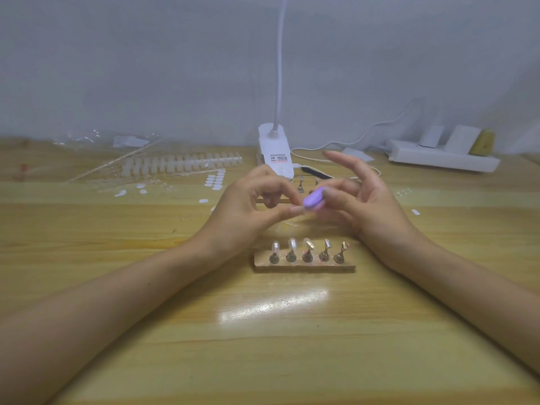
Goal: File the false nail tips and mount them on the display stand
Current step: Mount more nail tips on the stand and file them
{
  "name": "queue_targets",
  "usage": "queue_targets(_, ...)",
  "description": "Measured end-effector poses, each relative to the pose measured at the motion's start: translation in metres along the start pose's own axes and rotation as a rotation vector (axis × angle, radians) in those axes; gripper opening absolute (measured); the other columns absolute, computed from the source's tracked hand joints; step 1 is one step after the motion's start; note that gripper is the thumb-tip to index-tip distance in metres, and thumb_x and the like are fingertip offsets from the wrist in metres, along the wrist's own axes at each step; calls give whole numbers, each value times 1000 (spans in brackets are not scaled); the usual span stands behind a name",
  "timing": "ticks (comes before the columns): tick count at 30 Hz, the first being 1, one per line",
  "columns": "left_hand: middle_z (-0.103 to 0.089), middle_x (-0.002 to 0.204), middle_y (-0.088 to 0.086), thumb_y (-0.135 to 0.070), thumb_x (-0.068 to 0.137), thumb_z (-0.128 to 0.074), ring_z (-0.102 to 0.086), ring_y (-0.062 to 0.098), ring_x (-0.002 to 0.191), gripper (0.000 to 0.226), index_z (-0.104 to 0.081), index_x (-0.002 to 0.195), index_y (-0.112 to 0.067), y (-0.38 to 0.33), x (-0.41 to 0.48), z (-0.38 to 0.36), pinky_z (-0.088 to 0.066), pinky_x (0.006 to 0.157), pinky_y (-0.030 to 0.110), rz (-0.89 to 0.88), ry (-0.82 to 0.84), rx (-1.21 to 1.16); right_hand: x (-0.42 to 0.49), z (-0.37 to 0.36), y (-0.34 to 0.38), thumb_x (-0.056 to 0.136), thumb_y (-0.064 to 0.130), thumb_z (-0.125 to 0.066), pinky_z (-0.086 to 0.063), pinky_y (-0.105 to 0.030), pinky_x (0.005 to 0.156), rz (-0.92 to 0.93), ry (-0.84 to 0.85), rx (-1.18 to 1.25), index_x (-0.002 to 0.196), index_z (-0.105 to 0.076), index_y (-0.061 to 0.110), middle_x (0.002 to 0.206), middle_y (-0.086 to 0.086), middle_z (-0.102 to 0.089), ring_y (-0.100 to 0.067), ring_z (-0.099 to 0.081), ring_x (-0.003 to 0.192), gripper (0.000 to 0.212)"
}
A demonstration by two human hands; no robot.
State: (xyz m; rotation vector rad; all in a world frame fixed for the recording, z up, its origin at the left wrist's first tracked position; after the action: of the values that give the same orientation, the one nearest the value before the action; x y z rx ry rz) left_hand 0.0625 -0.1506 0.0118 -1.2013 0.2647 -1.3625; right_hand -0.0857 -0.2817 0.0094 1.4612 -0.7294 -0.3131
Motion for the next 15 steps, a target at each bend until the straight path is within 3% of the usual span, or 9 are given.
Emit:
queue_targets(2,-49,85,14,-24,80,-77,-45,3,70,4,-73,80,-23,-1,0,0,-36,66,7,14,4,-10,2,9,0,91,7,-63,-59,-27,80,-9,-120,48,139,-48,13,96,-13,-73,-24,-73,91,51)
queue_targets(4,-53,89,14,-30,77,-76,-46,3,69,5,-73,78,-26,-1,0,1,-38,65,8,52,-22,-34,1,13,3,93,6,-62,-59,-28,83,-4,-89,-24,134,-52,13,92,-11,-75,-25,-74,92,43)
queue_targets(7,-56,83,0,-36,73,-76,-49,4,68,6,-72,73,-32,-2,-1,2,-38,66,8,101,-30,-81,-3,12,5,91,5,-67,-56,-23,83,30,108,-349,119,-64,12,90,-8,-77,-22,-75,86,29)
queue_targets(10,-60,80,-15,-39,70,-74,-52,4,71,10,-72,73,-30,-3,-1,2,-38,67,7,145,-31,-130,-7,14,9,87,13,-75,-49,-17,85,34,47,-641,108,-72,25,103,13,-74,-5,-68,101,24)
queue_targets(12,-63,82,-11,-40,70,-74,-53,7,74,13,-73,73,-27,-6,-1,4,-39,67,7,165,-22,-162,-12,12,23,84,18,-78,-41,-12,80,229,6,-746,111,-69,33,109,20,-69,-2,-61,104,32)
queue_targets(15,-66,81,0,-40,71,-73,-54,9,78,16,-74,75,-25,-14,0,5,-41,69,6,173,8,-222,-21,-2,40,81,20,-81,-44,-21,74,468,161,-764,112,-71,24,97,11,-71,-14,-64,90,33)
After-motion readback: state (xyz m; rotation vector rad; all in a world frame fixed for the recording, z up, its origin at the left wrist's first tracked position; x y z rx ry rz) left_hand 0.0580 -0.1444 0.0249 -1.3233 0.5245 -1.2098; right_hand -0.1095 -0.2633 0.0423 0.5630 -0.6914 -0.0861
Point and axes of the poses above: each hand's wrist, its own x-axis towards the middle knuckle, its own z-axis out of the back of the hand, y = z × x, the point moved 1 cm from there along x, towards the middle knuckle
